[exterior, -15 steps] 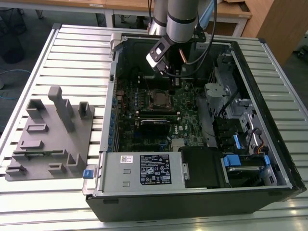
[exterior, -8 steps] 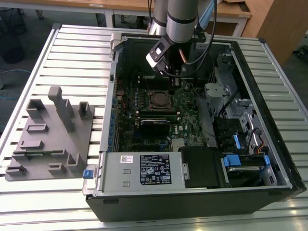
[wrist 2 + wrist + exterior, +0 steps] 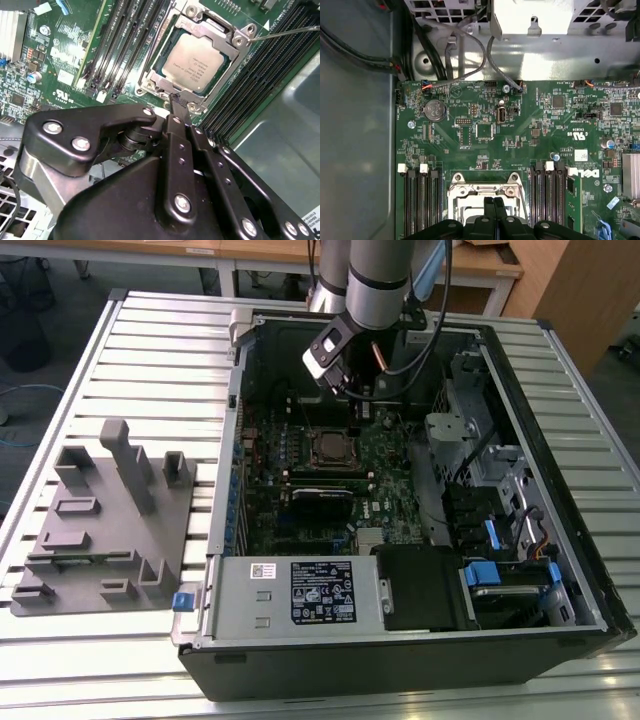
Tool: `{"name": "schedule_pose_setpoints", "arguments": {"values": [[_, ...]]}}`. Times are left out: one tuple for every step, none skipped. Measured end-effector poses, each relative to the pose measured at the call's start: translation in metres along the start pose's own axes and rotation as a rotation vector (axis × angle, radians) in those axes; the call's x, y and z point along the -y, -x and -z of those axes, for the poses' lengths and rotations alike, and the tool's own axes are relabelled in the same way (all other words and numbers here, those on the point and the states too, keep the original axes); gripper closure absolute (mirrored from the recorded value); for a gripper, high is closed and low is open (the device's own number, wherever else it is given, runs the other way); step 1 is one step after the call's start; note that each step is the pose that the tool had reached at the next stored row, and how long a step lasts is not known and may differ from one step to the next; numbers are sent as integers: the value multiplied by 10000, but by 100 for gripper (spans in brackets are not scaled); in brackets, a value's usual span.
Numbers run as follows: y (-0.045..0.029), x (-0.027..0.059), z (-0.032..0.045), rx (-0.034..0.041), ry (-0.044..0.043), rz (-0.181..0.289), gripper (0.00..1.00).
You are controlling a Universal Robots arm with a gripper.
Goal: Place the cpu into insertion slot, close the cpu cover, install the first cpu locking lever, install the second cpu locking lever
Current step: 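Close the cpu cover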
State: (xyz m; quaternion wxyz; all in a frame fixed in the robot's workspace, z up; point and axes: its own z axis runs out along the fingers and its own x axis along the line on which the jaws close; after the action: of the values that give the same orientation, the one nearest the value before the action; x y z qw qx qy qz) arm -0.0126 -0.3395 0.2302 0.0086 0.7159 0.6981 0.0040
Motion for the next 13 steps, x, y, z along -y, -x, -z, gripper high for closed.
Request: {"name": "schedule_pose_setpoints", "arguments": {"values": [[0,0,-1,-2,-2,1,90],[0,0,-1,-2,-5,1,90],[0,0,-1,-2,-6,1,90],[0,7,-2,-3,-5,1,90],[0,22,-5,-5,-5,3,90],[1,44,-7,-4,-5,2,90],[1,66,-9,-3,-6,2,90],[2,93,-11,-2,-6,2,90],[3,123,-14,-2,-6,2,90],[3,157,-17,-2,-6,1,90],[4,193,-21,-2,-6,1,90],[5,228,-25,-3,-5,1,90],[6,260,-30,-2,-5,1,90]]}}
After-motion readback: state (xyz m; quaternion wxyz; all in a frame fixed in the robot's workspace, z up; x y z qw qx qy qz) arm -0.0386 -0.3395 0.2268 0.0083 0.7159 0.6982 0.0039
